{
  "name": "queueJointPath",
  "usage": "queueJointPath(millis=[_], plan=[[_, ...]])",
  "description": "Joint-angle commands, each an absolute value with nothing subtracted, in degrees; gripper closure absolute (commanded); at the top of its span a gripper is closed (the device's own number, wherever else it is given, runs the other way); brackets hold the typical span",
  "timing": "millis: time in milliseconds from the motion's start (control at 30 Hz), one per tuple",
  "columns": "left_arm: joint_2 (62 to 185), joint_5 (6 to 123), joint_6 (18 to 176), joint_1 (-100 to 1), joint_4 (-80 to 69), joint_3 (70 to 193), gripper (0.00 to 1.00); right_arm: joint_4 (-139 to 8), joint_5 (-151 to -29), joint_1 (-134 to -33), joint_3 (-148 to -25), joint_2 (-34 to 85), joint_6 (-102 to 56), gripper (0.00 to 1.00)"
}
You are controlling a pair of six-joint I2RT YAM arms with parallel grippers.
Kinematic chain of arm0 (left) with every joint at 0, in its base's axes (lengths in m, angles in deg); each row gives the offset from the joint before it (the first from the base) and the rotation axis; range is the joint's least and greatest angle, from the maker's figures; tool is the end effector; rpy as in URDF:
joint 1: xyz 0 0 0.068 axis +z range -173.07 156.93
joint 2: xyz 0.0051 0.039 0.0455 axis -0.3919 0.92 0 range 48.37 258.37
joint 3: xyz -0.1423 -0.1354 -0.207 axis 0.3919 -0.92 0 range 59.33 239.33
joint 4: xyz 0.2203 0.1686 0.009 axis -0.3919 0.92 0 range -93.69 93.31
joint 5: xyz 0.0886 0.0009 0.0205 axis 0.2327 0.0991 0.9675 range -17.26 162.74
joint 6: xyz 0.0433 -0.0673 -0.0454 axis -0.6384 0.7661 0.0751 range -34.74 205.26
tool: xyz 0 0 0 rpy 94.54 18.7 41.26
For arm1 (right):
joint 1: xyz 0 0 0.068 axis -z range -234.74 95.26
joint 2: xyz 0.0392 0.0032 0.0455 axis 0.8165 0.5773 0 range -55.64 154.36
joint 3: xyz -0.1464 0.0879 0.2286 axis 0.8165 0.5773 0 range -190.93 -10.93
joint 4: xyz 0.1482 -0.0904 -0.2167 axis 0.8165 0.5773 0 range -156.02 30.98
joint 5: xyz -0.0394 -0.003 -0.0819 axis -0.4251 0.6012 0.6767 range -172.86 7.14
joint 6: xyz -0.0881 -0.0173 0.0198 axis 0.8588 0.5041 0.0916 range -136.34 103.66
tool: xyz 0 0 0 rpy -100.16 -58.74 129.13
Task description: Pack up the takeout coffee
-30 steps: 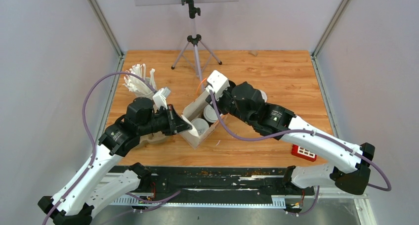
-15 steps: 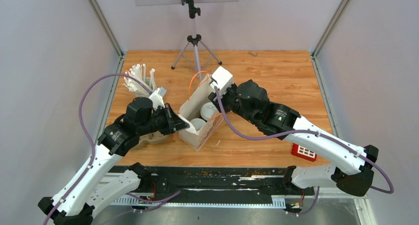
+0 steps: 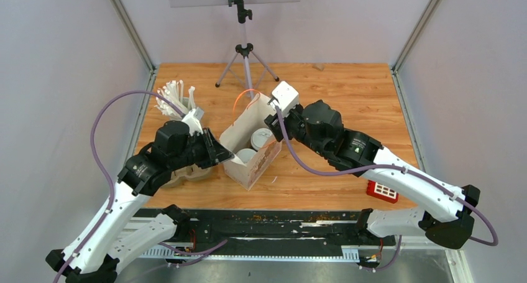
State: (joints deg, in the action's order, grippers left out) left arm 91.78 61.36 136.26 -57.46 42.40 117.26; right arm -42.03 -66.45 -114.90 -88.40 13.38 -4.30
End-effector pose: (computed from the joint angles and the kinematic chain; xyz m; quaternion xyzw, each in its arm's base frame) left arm 0.1472 -0.1206 0.3464 -0.0776 0.8664 -0.3929 0.2983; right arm 0.1790 0.2651 0.4290 -0.3945 0.6876 0.1404 0.5932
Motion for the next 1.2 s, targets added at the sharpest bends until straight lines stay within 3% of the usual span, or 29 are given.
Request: queueJointPath(millis=[0,400,600,633,667,700,867,933,1100,1167], plan=[[91.9,63.4,135.1,-57.3,43.4,120.2,0.76,-42.4,-65.4,-114.6,-88.4,11.3,-6.2,0.49],[93.0,69.3,130.6,-57.3,48.3,127.2,0.54,-41.7,-66.4,-114.6,-87.4,10.6,-10.7,0.46],[93.3,75.5,125.2,-57.3,50.8,132.8,0.31,-34.3,-64.3,-114.6,-90.0,10.0,-13.5,0.35],[93.4,77.2,124.0,-57.2,51.5,133.7,0.22,-33.1,-63.8,-114.6,-90.3,9.3,-13.5,0.32],[93.6,79.0,122.6,-57.3,52.0,134.7,0.03,-32.0,-63.6,-114.6,-90.8,8.5,-13.4,0.30],[93.8,80.8,121.3,-57.3,52.4,135.6,0.01,-30.9,-63.4,-114.6,-91.3,7.7,-13.5,0.27],[95.9,89.1,116.5,-57.2,52.2,139.6,0.00,-25.7,-63.0,-114.6,-93.7,4.7,-15.3,0.11],[97.7,91.4,114.2,-57.2,51.3,141.2,0.00,-24.1,-62.9,-114.6,-93.1,3.7,-15.5,0.01],[107.5,99.3,104.7,-56.5,51.0,146.3,0.00,-23.4,-61.1,-114.6,-87.7,-1.5,-12.8,0.00],[112.3,96.7,102.4,-51.6,50.4,148.2,0.00,-23.5,-57.4,-114.6,-86.6,-3.5,-13.5,0.00]])
